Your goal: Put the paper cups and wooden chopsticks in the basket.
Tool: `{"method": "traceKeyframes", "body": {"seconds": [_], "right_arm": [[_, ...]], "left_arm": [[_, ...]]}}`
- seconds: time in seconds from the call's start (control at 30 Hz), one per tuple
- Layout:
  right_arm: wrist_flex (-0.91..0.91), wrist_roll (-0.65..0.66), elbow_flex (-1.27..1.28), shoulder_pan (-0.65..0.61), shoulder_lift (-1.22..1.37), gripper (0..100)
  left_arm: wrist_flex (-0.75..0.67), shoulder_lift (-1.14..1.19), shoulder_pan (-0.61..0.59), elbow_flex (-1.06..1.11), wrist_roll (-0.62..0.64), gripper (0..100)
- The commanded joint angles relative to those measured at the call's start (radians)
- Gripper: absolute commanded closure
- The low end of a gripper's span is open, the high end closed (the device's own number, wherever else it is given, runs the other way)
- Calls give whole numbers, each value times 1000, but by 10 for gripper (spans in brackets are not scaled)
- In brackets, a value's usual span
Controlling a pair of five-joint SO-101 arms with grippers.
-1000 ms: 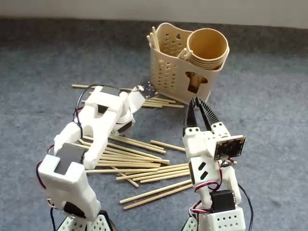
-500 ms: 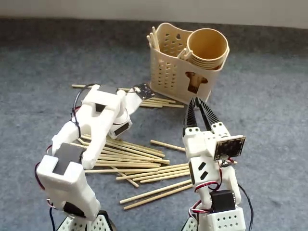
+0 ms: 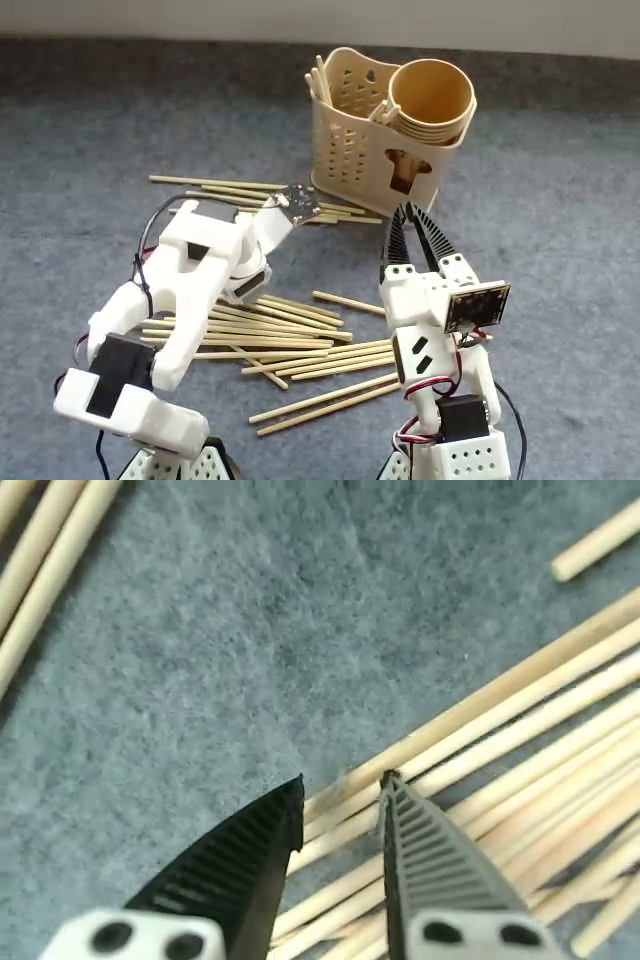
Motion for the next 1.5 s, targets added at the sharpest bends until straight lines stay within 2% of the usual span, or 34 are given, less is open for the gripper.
{"method": "traceKeyframes", "body": {"seconds": [0.0, 0.2, 0.47, 0.73, 0.93, 1.13, 1.3, 1.47], "right_arm": [[-4, 9, 88, 12, -13, 950], [-4, 9, 88, 12, -13, 950], [-4, 9, 88, 12, -13, 950], [-4, 9, 88, 12, -13, 950], [-4, 9, 88, 12, -13, 950], [-4, 9, 88, 12, -13, 950], [-4, 9, 88, 12, -13, 950], [-4, 9, 88, 12, -13, 950]], "left_arm": [[-48, -47, 12, -1, -2, 861], [-41, 68, 13, -67, 0, 864], [114, 257, 18, -288, 0, 917], [140, 271, 12, -292, -2, 919], [132, 216, 10, -225, -2, 919], [129, 10, 10, -79, -2, 916], [14, -143, 13, 79, -5, 911], [-86, -151, 13, 168, -6, 860]]}}
